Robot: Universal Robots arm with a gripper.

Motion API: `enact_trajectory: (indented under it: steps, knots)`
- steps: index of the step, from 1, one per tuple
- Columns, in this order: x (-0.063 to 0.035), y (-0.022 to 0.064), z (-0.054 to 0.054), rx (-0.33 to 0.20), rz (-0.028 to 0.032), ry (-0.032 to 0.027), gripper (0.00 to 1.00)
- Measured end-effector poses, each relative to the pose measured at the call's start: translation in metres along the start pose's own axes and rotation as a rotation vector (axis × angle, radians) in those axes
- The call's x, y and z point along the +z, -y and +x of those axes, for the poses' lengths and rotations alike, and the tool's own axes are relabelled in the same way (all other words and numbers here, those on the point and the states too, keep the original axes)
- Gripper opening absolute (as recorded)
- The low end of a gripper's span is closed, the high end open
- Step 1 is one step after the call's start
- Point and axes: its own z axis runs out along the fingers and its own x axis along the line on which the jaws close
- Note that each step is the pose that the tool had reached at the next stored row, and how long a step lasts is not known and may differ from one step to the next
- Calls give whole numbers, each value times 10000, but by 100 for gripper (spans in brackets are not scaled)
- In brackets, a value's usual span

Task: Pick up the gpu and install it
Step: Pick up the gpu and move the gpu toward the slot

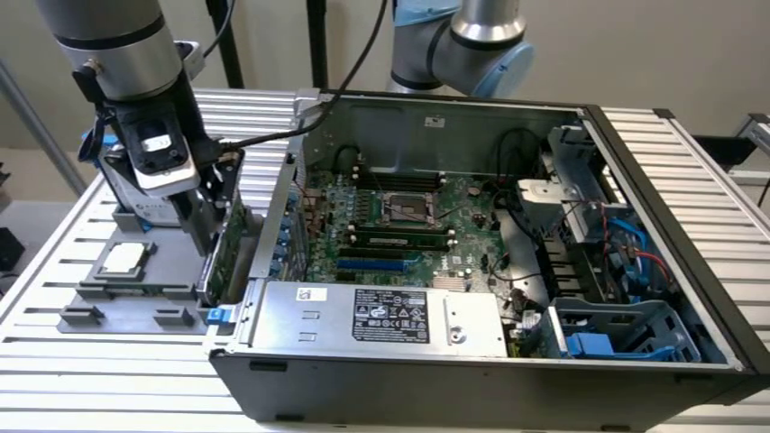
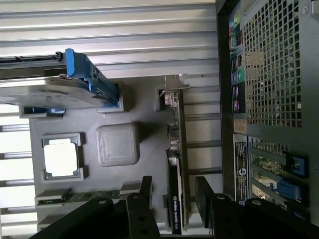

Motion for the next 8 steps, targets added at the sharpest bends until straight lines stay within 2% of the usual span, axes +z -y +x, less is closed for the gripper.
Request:
enact_trajectory:
  steps: [8]
  knots:
    - [146,7,4,0,0,0,48]
